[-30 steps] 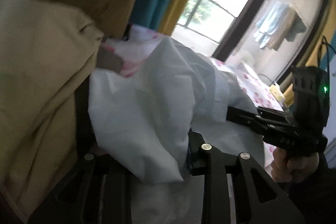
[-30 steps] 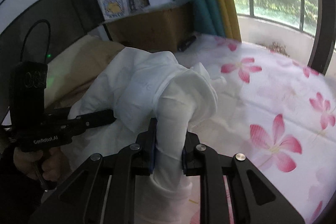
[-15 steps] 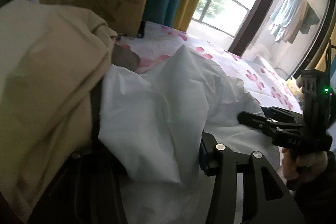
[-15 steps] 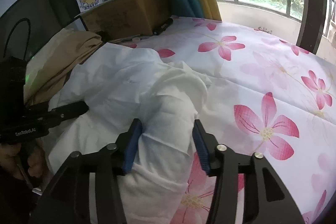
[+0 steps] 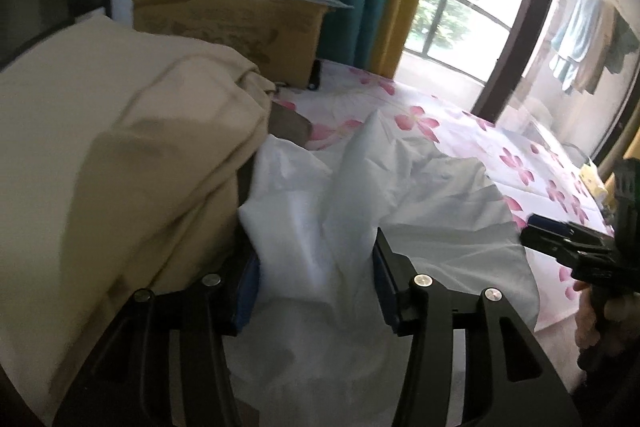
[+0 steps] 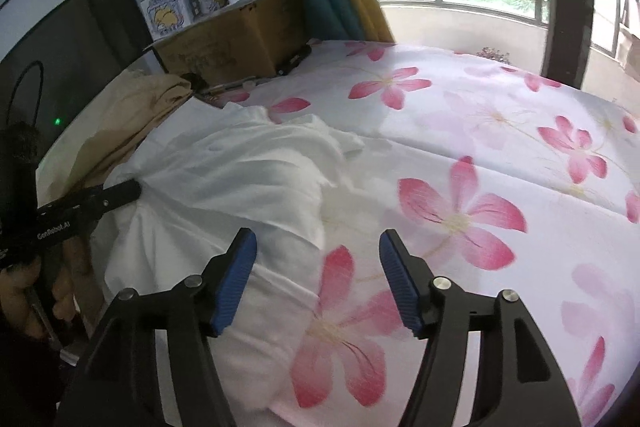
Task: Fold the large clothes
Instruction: 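Lower the sheet bundle beside the beige blanket and open both tools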
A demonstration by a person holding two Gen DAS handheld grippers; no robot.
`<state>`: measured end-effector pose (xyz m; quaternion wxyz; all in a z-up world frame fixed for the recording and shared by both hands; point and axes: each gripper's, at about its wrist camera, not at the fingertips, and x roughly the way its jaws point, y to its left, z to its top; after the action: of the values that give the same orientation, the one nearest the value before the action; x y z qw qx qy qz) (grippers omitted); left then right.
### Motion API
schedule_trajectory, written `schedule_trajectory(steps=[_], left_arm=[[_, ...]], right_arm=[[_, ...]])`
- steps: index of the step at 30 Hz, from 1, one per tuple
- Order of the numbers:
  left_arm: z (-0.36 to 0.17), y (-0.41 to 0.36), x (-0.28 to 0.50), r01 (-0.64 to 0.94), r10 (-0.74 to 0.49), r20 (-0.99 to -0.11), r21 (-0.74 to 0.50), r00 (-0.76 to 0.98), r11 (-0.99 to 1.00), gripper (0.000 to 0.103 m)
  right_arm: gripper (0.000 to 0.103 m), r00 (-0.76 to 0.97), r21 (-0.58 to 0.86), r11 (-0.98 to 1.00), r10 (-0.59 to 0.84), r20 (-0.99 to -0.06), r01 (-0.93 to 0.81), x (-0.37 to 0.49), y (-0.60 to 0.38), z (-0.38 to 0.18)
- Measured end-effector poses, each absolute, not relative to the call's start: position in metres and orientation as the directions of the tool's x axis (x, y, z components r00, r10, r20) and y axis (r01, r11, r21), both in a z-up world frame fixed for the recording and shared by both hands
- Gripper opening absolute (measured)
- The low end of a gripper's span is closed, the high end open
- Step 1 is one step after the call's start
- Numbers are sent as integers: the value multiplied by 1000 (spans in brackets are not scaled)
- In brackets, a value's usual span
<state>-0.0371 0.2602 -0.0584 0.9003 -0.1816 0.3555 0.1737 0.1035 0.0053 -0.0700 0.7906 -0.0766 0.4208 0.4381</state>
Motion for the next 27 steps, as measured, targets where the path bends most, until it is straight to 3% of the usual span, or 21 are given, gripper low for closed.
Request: schedule_trajectory(steps=[13,23,25,27], left_arm=[[-22,244,-61,-554,346,-651,-139,676,821,53],[-12,180,-37,-435,256,-631,-144,733,889,53],[-12,169,-31,-413,233,-629,-155,742,897,53],[-13,157,-25,-392,208,-631,-166,747,905,53]], right_arm=[[67,320,278,681,613,-723,-677,115,-63,-63],[68,365,288,720,604,-709,-632,113,-113,-59],[76,376,287,729,599,-707,-622,113,-122,-59],[77,392,283,742,590,-706,-607,112,-133,-59]])
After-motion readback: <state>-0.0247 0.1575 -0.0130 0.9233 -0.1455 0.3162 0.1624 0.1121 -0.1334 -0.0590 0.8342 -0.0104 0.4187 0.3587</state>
